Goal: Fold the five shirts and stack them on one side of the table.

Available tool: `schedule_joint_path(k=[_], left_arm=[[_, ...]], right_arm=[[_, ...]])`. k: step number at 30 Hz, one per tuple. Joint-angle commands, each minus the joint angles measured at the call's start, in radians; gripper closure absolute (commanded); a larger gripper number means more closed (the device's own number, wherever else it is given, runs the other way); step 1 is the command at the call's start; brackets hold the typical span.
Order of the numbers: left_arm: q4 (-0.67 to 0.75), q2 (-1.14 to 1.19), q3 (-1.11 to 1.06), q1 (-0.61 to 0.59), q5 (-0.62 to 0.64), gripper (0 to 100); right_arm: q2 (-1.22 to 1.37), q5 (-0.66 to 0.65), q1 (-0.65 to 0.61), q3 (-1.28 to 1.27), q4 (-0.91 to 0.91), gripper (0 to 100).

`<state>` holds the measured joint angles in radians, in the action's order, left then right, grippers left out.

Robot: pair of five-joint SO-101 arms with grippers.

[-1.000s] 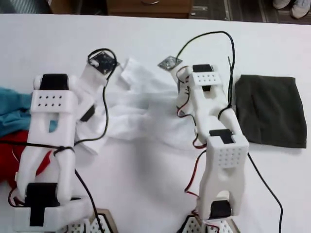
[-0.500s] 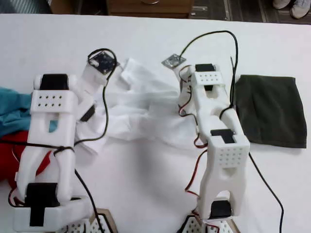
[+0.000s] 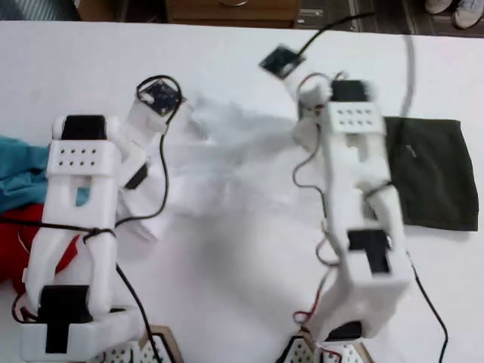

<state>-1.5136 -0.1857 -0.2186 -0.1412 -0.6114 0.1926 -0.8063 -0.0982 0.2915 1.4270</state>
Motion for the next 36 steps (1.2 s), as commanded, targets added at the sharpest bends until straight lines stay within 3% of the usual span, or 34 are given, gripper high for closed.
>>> schedule_joint_path(k=[1, 9, 12, 23, 33, 36], left_arm=[[-0.011, -0.046, 0.070, 0.043, 0.003, 98], [-0.173, -0.038, 0.552, 0.204, 0.057, 98], [-0.239, -0.037, 0.631, 0.242, 0.055, 98], [-0.244, -0.037, 0.584, 0.245, 0.058, 98], [-0.152, -0.037, 0.390, 0.242, 0.052, 98], [-0.150, -0.037, 0.369, 0.241, 0.051, 98]], right_arm=[[-0.226, -0.049, 0.045, 0.020, 0.019, 97.9], [-0.420, -0.072, 0.097, 0.014, 0.012, 97.8], [-0.430, -0.101, 0.091, -0.077, 0.076, 97.8], [-0.516, -0.120, 0.085, -0.520, 0.030, 97.8], [-0.518, -0.120, 0.073, -1.053, -0.415, 97.8], [-0.527, -0.120, 0.087, -1.128, -0.432, 97.8]])
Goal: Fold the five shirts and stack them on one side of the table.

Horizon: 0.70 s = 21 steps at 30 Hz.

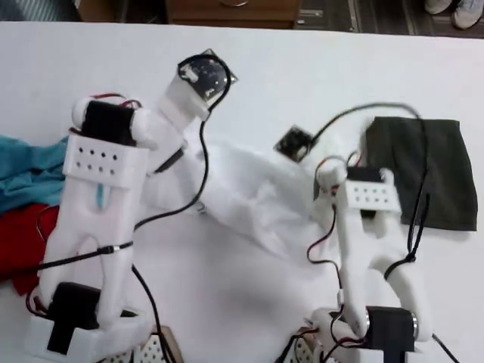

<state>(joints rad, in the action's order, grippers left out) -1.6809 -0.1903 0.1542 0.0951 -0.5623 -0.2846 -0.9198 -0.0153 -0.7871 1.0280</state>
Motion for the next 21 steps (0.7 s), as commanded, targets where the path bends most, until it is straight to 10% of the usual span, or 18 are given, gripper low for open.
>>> schedule_joint_path(k=[1, 21], left_arm=[[0.017, -0.032, -0.004, 0.005, 0.002, 98], [0.017, -0.029, -0.010, 0.005, 0.000, 98]], right_arm=[[-0.050, -0.006, 0.025, -0.054, -0.005, 97.8], [-0.631, -0.324, 0.131, -0.275, 0.367, 97.8]])
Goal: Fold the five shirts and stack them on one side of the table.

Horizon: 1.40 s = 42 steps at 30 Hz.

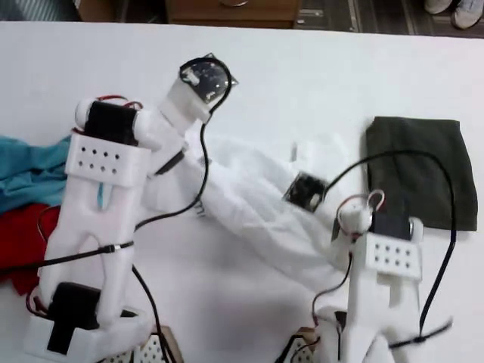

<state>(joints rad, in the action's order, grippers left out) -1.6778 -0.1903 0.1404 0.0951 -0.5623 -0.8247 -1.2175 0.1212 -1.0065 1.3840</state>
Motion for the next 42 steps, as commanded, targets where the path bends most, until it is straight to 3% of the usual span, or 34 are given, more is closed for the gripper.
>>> schedule_joint_path(k=[1, 8, 18, 22, 32, 37, 42], left_arm=[[0.014, -0.029, 0.004, 0.005, 0.000, 98], [0.029, -0.031, -0.067, 0.005, 0.000, 98], [0.044, -0.032, -0.079, 0.005, -0.002, 98], [0.049, -0.032, -0.079, 0.005, -0.002, 98], [0.077, -0.031, -0.079, -0.048, 0.009, 98], [0.126, -0.029, -0.079, -0.146, 0.046, 98], [0.117, -0.031, -0.088, -0.152, 0.043, 98]], right_arm=[[-0.116, -0.026, -0.007, -0.084, 0.010, 97.8], [-0.216, -0.020, -0.002, -0.230, -0.076, 83.9], [-0.229, -0.028, -0.002, -0.287, -0.156, 98.1], [-0.229, -0.028, -0.001, -0.269, -0.240, 97.8], [-0.219, -0.014, 0.001, 0.094, -0.297, 97.8], [-0.219, 0.124, 0.001, 0.169, -0.407, 97.8], [-0.199, 0.301, 0.001, 0.275, -0.542, 97.8]])
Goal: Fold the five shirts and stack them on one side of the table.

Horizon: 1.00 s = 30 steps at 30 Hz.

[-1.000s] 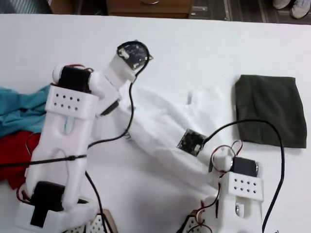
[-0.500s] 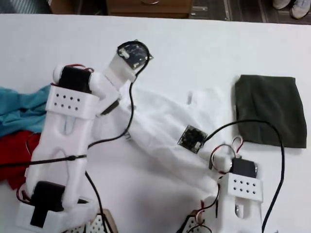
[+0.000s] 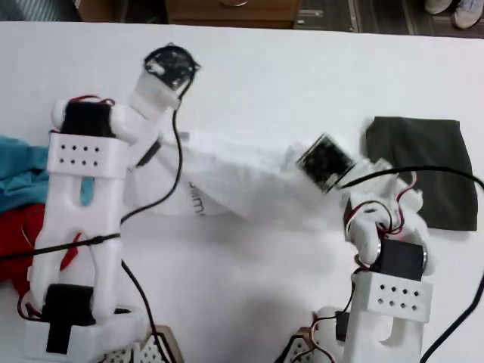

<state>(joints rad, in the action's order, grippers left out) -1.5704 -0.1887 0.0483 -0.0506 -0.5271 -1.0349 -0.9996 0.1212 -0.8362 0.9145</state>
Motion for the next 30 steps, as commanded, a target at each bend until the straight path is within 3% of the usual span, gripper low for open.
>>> schedule_joint_path(k=[1, 9, 18, 24, 30], left_arm=[[0.008, -0.032, 0.004, -0.006, 0.008, 98], [-0.109, -0.041, 0.186, -0.006, 0.015, 98], [-0.144, -0.041, 0.444, -0.011, 0.015, 98], [-0.152, -0.043, 0.611, -0.006, 0.015, 98], [-0.186, -0.043, 0.676, -0.006, 0.012, 98]], right_arm=[[0.028, 0.097, 0.001, 0.137, -0.091, 97.8], [0.246, 0.097, -0.001, 0.339, -0.162, 97.8], [0.555, 0.101, 0.031, 0.420, -0.450, 97.8], [0.493, 0.107, 0.082, 0.628, -0.401, 97.8], [0.331, 0.318, 0.099, 0.736, -0.395, 97.8]])
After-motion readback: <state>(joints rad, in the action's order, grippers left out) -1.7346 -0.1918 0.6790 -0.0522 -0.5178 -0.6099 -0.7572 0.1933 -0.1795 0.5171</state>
